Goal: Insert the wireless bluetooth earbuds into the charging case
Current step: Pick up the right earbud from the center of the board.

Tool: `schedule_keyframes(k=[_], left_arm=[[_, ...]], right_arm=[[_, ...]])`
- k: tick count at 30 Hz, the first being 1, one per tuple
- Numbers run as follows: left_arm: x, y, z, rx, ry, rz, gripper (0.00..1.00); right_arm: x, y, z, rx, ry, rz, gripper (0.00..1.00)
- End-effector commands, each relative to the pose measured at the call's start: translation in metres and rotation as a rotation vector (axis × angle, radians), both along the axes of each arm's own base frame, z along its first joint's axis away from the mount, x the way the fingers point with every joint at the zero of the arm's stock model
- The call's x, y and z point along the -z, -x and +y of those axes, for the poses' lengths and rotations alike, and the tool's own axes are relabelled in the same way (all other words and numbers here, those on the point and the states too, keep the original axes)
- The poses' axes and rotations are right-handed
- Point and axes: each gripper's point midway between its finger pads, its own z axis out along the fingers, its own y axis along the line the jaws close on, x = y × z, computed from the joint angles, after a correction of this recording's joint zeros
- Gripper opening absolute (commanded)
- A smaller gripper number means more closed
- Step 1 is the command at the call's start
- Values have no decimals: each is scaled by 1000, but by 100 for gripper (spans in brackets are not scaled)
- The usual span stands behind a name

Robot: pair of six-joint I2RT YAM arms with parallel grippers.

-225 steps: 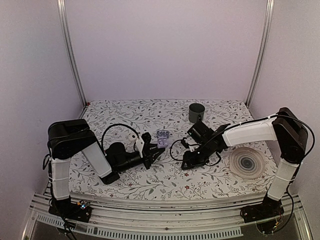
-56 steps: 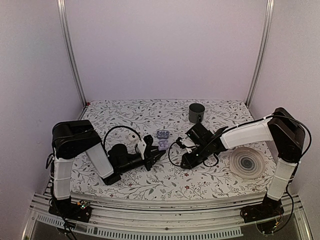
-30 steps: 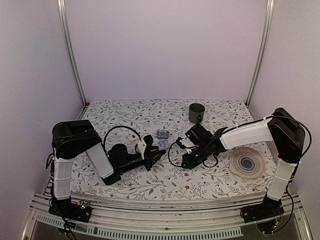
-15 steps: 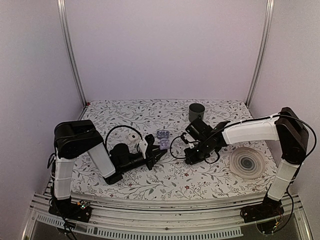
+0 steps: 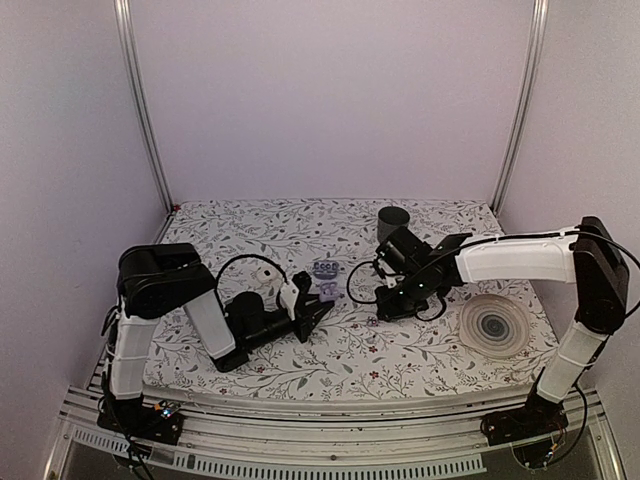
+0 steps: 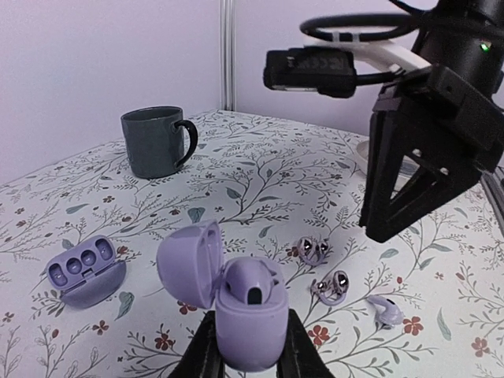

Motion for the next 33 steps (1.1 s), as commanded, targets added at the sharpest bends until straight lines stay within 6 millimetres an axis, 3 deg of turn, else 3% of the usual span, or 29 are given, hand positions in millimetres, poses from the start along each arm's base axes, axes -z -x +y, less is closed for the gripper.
schedule_keyframes(k=[1,8,14,18,24,29,33], left_arm=[[-81,6,18,-26,238,-181,0],[-85,5,23,-26,240,-186,0],[-87,6,26,-35,239,-191,0],[-89,6,26,-35,239,-196,0],[-89,7,28,-41,236,-197,0],[-89,7,30,-47,231,-200,0],[-90,7,30,-45,232,-201,0]], right_arm=[[3,29,0,-2,-42,56,24],[23,48,19,-48,-18,95,27],[37,55,13,-8,19,130,32],[36,54,23,10,-39,154,38],[44,55,37,10,-86,233,39],[47,50,27,61,-37,234,42],[50,42,32,52,-27,224,42]])
